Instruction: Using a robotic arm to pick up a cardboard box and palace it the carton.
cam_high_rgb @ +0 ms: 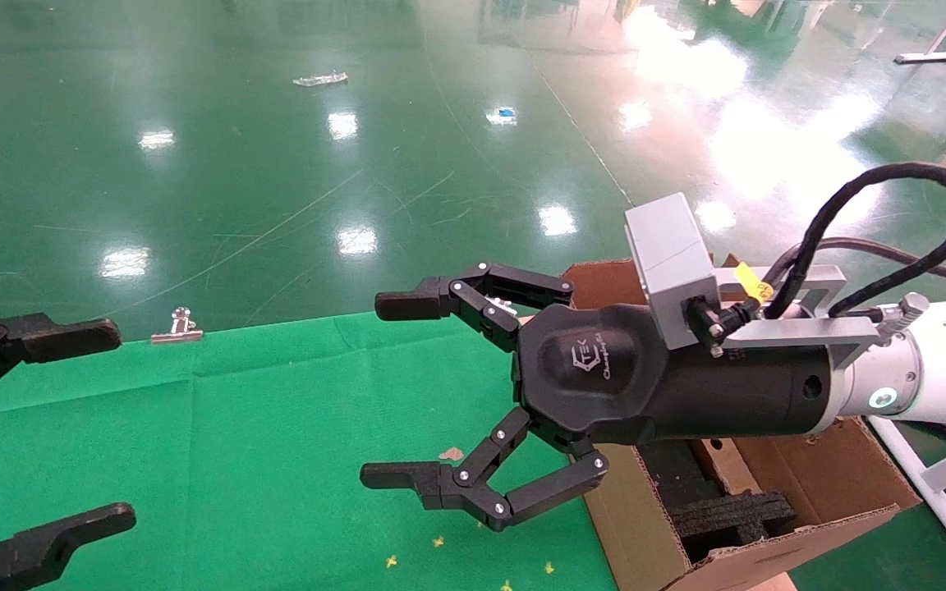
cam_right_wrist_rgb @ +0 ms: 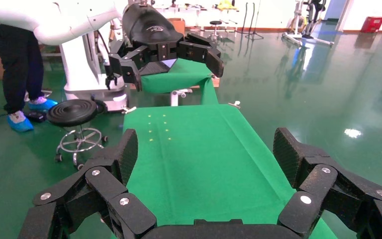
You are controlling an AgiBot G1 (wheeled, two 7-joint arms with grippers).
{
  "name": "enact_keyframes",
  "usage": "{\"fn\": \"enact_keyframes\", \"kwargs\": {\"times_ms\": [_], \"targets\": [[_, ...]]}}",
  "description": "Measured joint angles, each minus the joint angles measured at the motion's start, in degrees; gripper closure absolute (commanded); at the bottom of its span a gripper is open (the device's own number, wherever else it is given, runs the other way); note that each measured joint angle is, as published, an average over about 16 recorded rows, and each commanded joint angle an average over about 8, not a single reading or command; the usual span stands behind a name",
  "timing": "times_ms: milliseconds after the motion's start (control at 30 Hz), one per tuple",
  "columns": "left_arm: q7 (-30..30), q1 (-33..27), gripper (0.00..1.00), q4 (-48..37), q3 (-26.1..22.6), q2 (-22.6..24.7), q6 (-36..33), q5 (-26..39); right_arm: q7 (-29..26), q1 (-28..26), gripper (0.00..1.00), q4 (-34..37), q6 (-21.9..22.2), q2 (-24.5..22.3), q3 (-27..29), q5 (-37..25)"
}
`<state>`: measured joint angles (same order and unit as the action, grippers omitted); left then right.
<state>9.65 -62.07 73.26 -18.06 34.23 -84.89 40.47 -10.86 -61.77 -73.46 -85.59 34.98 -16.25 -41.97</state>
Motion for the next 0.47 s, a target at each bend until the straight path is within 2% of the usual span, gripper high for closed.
{"fn": "enact_keyframes", "kwargs": {"times_ms": [467], "targets": [[0.0, 0.0, 0.0, 0.0, 0.0, 0.0, 0.0, 0.0, 0.0, -0.03, 0.0, 0.0, 0.0, 0.0, -0.01, -0.01]]}}
